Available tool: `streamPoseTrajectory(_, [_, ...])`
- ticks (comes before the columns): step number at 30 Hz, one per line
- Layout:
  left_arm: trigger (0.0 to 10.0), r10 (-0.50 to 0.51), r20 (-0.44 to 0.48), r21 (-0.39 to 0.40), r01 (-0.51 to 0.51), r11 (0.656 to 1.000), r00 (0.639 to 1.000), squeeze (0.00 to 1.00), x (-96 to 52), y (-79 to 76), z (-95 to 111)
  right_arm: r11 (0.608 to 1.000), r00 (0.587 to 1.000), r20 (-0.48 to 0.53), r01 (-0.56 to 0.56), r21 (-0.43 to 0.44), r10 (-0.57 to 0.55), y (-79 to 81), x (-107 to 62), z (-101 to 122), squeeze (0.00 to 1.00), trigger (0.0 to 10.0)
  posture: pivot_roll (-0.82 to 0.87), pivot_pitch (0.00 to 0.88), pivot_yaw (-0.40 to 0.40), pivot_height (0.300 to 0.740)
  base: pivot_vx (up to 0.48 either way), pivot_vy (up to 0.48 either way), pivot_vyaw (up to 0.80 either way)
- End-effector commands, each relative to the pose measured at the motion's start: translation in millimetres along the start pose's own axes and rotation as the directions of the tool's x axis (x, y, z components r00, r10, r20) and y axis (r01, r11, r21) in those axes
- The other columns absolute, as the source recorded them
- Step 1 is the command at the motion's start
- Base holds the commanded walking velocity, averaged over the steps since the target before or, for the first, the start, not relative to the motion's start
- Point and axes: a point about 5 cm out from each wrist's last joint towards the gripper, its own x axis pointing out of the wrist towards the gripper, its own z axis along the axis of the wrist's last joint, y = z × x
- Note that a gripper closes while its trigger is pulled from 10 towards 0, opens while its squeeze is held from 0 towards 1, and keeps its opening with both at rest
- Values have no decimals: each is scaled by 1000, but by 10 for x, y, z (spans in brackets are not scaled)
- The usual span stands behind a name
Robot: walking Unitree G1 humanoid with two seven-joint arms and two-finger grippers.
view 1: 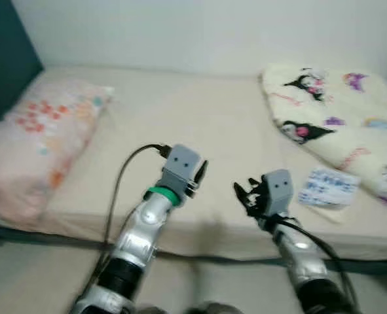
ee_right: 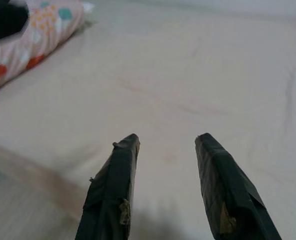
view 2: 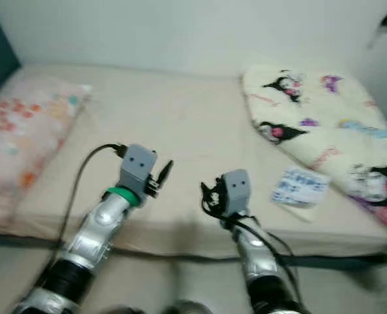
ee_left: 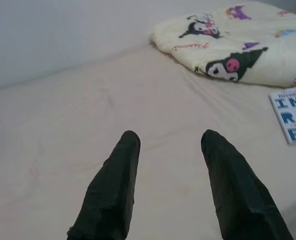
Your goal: Clean up the room
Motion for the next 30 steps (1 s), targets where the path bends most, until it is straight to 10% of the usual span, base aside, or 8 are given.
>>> streamPoseTrajectory(1, [10000,-10,-7,-7,10,1000,1000,0,-11,-44,-24,1000,1000,-12,9,2,-9,-28,-24,-22,0,10000,-80,0,17,735,0,-446,0])
streamPoseTrajectory(30, [10000,2,-26,-24,-3,1000,1000,0,0,-46,-43,973,973,58,225,-56,-222,-288,-43,99,0,10000,-83,2,18,735,0,-425,0])
